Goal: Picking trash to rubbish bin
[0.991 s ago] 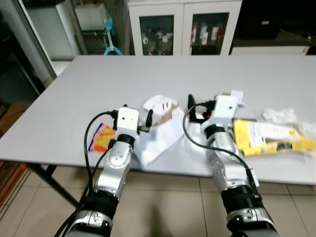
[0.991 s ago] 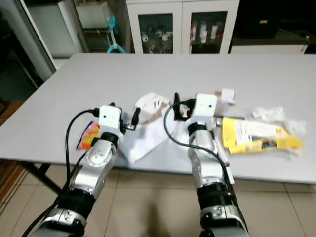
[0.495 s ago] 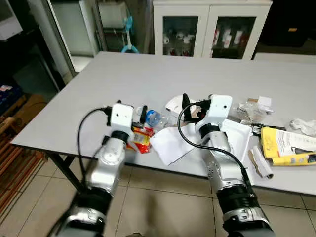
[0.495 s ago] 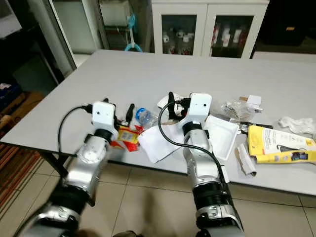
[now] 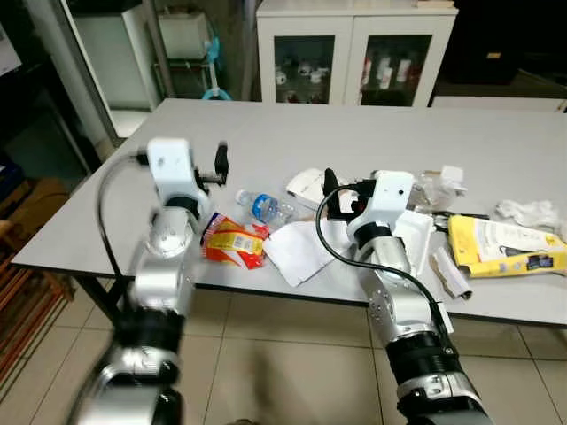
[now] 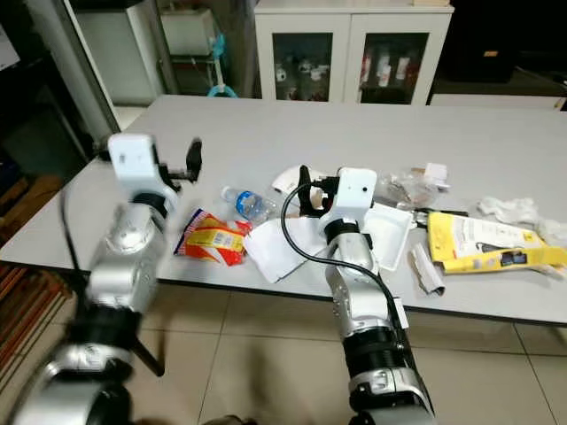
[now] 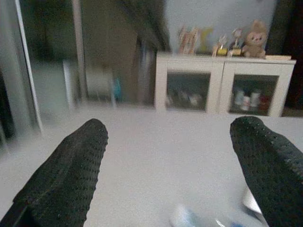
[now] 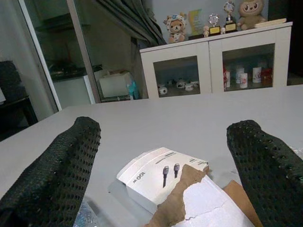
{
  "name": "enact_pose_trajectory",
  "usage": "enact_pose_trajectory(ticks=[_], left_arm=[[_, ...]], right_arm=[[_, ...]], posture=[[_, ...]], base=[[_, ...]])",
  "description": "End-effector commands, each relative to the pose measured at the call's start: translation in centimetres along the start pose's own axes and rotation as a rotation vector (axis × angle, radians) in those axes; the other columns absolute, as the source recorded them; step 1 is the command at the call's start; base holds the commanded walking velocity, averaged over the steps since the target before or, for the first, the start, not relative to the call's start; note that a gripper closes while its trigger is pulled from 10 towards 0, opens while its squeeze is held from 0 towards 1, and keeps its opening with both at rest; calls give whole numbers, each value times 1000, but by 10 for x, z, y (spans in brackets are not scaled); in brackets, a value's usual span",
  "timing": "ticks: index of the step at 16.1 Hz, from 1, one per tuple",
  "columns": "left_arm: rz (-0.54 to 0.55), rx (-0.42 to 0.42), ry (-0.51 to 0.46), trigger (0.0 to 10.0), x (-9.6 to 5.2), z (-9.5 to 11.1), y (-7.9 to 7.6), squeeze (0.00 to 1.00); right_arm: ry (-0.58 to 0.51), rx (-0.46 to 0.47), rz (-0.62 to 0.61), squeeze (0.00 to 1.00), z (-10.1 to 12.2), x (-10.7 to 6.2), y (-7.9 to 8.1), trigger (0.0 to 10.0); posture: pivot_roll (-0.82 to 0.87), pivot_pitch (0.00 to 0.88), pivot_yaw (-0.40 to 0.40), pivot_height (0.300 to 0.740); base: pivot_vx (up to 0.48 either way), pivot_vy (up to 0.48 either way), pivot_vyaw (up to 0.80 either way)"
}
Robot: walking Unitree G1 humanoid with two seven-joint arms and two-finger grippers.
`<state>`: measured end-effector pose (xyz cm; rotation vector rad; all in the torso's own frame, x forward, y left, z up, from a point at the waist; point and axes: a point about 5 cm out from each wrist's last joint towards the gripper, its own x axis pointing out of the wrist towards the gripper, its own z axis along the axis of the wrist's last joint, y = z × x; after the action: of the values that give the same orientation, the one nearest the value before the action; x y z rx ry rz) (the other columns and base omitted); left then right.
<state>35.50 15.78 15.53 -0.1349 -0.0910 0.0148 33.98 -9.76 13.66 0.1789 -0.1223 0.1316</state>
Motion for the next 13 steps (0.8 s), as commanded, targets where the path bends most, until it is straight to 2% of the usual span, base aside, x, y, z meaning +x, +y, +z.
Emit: enact_pose_trajectory(ticks=[1,2,3,6,10,13], left_arm=[[108,-108,98,10000,-4,-13,12,0],[204,-197,183,10000,-9,-26,16,0],[264,-234,230,10000,-12,-31,18,0],[356,-235,321,10000,-18,-42,25,0],[455,-229,370,10000,-23,-39,36,0],[431,-238,437,10000,-27,-42,33,0]], right_arm=[[6,-7,3,0,1,1,1,10000],[6,-7,1,0,1,1,0,10000],[7,-8,2,0,1,1,1,10000],[8,-10,3,0,1,1,1,10000],[9,-11,3,0,1,1,1,10000],[9,-10,4,0,1,1,1,10000]], posture=[[63,8,72,740],[64,8,71,740],[63,8,71,740],[59,7,72,740],[64,10,71,740],[65,14,71,740]], base=[[0,0,0],[0,0,0],[0,0,0],[0,0,0],[0,0,0],[0,0,0]])
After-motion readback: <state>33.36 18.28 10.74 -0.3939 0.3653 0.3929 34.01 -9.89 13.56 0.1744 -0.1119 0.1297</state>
